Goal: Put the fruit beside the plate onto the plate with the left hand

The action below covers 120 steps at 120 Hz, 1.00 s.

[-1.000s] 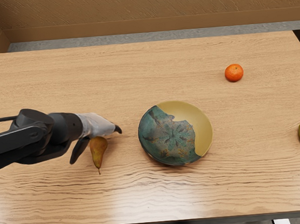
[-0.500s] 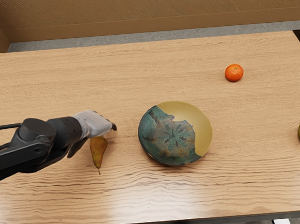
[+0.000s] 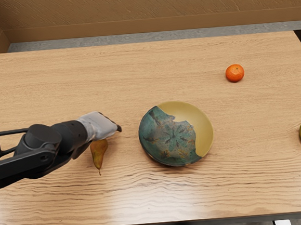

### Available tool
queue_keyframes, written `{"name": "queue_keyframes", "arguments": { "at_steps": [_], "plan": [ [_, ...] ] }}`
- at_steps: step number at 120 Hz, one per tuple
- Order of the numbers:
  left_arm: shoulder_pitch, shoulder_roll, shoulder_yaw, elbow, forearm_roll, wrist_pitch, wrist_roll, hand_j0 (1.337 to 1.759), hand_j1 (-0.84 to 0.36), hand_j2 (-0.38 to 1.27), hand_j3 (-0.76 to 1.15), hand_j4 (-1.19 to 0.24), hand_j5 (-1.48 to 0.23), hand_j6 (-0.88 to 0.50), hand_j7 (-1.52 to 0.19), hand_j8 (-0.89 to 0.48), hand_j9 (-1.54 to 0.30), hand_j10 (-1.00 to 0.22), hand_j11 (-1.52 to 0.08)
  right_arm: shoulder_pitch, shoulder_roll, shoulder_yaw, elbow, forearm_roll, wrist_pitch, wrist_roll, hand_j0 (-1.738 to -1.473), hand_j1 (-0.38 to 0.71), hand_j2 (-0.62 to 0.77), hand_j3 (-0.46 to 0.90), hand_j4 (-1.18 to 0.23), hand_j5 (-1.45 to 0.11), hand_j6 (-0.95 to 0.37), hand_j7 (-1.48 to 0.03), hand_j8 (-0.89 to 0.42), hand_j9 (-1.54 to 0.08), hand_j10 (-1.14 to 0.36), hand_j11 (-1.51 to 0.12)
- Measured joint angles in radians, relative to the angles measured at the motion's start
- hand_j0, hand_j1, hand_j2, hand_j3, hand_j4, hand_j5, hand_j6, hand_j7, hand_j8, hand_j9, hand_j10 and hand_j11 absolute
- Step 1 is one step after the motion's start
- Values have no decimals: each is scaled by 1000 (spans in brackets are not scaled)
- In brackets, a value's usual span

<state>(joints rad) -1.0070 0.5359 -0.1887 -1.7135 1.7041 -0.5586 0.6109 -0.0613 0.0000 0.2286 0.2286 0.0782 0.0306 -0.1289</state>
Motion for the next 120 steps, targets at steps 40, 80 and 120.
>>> {"name": "queue_keyframes", "arguments": {
  "at_steps": [40,80,120],
  "plan": [
    [-6,-2,-2,0,-1,0,0,1658,98,43,0,-212,-273,-213,-273,-213,-273,-212,-273,0,0,0,0,0,0,0,-1658,-317,-5,0,-27,-35,-27,-35,-27,-35,-27,-35],
    [-7,-13,-4,0,-9,0,0,1658,45,52,0,-256,-331,-257,-330,-257,-330,-256,-330,0,0,0,0,0,0,0,-1658,-317,-5,0,-27,-35,-27,-35,-27,-35,-27,-35],
    [-11,-22,-5,0,-27,-1,0,1658,20,56,0,-277,-358,-278,-357,-278,-357,-277,-357,0,0,0,0,0,0,0,-1658,-317,-5,0,-27,-35,-27,-35,-27,-35,-27,-35]
  ]
}}
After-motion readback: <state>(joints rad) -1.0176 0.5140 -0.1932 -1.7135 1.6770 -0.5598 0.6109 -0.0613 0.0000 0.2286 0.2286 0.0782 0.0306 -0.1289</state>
